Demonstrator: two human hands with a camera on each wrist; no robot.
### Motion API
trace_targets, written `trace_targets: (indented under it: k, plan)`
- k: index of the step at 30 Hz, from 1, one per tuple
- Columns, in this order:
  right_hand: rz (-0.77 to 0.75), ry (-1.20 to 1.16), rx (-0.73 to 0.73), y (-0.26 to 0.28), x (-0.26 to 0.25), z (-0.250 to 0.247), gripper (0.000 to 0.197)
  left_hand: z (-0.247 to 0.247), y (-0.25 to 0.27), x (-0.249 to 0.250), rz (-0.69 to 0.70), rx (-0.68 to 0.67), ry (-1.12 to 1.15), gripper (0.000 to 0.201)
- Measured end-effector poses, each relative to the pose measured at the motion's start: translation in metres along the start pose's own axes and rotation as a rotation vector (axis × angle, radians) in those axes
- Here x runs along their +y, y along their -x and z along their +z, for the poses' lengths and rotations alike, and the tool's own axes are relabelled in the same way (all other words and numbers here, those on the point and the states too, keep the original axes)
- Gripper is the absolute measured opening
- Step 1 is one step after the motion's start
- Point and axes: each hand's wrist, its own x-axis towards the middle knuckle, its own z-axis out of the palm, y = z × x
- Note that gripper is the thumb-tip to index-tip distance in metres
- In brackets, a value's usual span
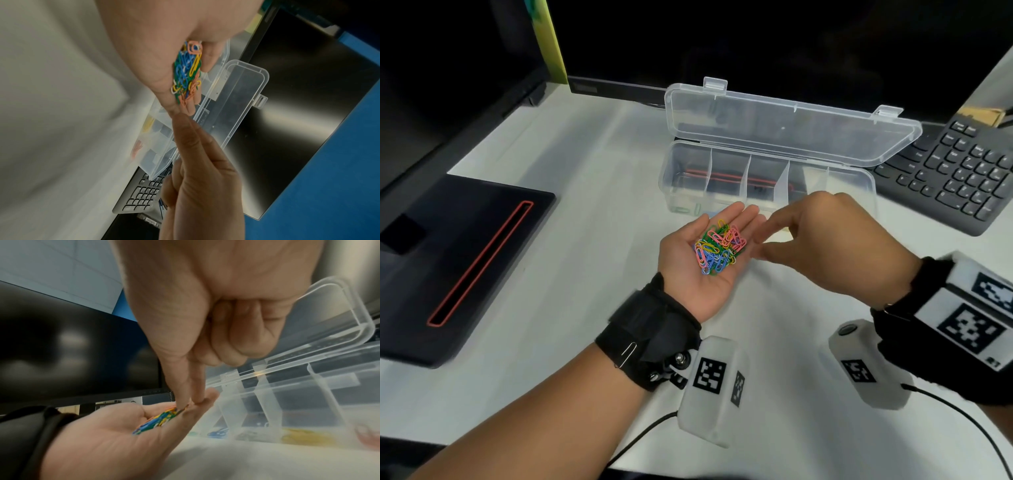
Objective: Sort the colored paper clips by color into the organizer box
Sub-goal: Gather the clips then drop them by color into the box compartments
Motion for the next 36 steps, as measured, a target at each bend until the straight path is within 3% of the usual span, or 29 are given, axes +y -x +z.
trace_targets:
  k: [7,16,31,34,36]
  plan:
    - [-0.035,-0.045,0.047,-0.004,-0.006,0.016,0.018,-0.002,-0.005,0.0,0.032,-0.055,-0.026,0.043]
    - [-0.065,-0.039,0.014,-0.009,0.0,0.021,0.011,-0.002,-0.009,0.001,0.003,-0.05,0.006,0.042]
    - [0.107,-0.305,-0.019,-0.007,0.011,0.003,0.014,0.001,-0.002,-0.002,-0.051,-0.023,0.062,0.044]
    - [0.172,-0.551,-0.067,-0.004,0.009,0.001,0.021,0.002,-0.002,-0.002,-0.054,-0.024,0.054,0.041]
    - [0.297,-1.009,-0.146,-0.003,0.006,-0.001,0.026,0.003,-0.001,-0.003,-0.074,-0.032,0.036,0.04]
